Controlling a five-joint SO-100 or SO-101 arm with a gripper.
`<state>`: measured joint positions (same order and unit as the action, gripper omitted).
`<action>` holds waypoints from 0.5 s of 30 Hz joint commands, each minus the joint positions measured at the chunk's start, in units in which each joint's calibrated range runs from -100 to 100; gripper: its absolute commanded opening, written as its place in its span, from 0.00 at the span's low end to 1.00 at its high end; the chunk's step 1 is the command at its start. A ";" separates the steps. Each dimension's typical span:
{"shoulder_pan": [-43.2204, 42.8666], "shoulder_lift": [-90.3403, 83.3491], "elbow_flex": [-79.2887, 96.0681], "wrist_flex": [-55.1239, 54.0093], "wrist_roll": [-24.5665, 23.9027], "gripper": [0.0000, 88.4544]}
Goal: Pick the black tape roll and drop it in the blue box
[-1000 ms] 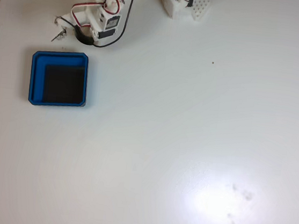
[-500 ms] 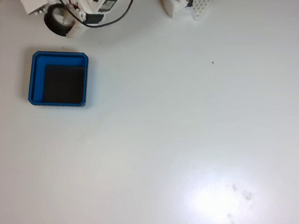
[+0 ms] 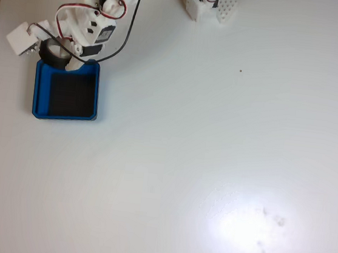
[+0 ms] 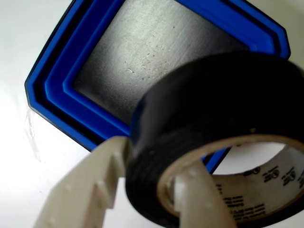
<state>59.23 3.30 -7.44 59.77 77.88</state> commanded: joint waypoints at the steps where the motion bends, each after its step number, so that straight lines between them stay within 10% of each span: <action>1: -1.34 1.13 -4.60 0.05 0.31 0.02; 15: -3.88 6.73 -5.04 -0.86 0.22 0.02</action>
<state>55.57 10.50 -7.62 59.77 77.88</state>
